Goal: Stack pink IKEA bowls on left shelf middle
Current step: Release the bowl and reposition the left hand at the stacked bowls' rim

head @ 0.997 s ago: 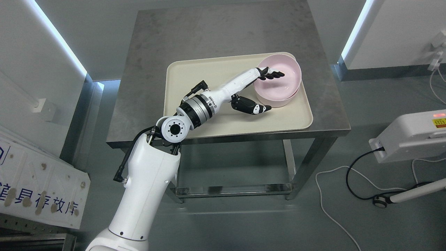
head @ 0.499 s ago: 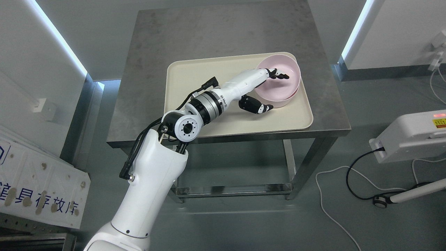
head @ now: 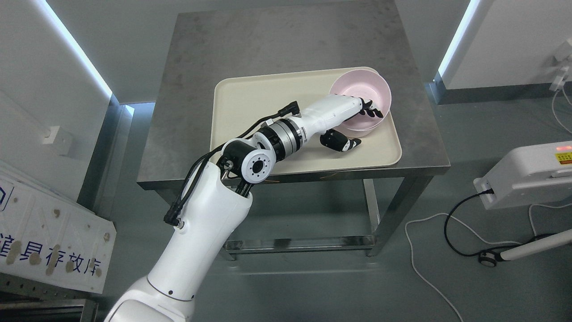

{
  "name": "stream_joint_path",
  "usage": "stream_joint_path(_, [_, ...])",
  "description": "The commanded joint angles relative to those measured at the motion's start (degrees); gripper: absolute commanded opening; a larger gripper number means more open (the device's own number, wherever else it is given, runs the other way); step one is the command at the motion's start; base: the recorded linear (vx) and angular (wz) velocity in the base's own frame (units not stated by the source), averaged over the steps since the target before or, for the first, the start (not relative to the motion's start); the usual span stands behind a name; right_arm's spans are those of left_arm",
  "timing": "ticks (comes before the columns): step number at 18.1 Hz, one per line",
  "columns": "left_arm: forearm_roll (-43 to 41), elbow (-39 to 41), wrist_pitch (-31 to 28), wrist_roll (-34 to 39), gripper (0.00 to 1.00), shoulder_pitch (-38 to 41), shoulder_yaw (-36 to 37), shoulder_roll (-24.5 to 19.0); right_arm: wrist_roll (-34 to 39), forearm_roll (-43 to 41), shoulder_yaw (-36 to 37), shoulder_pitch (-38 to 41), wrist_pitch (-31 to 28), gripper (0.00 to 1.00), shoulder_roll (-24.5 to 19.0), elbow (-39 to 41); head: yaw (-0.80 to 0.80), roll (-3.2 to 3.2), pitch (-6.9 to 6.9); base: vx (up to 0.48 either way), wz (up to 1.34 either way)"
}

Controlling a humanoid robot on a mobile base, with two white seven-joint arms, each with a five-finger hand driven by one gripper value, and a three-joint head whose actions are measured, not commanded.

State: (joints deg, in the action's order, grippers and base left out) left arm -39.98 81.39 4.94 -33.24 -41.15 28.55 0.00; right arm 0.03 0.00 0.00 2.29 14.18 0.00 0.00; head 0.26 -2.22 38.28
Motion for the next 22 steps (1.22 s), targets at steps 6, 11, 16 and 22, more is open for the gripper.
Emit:
stream_joint_path(6, [-4.4, -5.6, 5.2, 0.0, 0.46, -1.8, -7.4, -1.0, 0.0, -0.1, 0.3, 0.0, 0.0, 1.0, 1.0, 1.0, 0.0, 0.0, 0.0, 0.0, 0.0])
stream_joint_path(11, [-4.4, -5.5, 5.3, -0.6, 0.42, -1.2, -7.2, -1.0, 0.0, -0.1, 0.3, 0.0, 0.0, 1.0, 1.0, 1.0, 0.0, 0.0, 0.0, 0.0, 0.0])
stream_joint_path(16, [-4.4, -5.5, 5.3, -1.8, 0.34, -1.0, -6.9, -1.0, 0.0, -0.1, 0.3, 0.0, 0.0, 1.0, 1.0, 1.0, 0.0, 0.0, 0.0, 0.0, 0.0])
stream_joint_path(22, [-3.7, -5.6, 11.2, -2.4, 0.04, -1.0, -13.2, -1.0, 0.0, -0.1, 0.3, 0.0, 0.0, 1.0, 1.0, 1.0, 0.0, 0.0, 0.0, 0.0, 0.0])
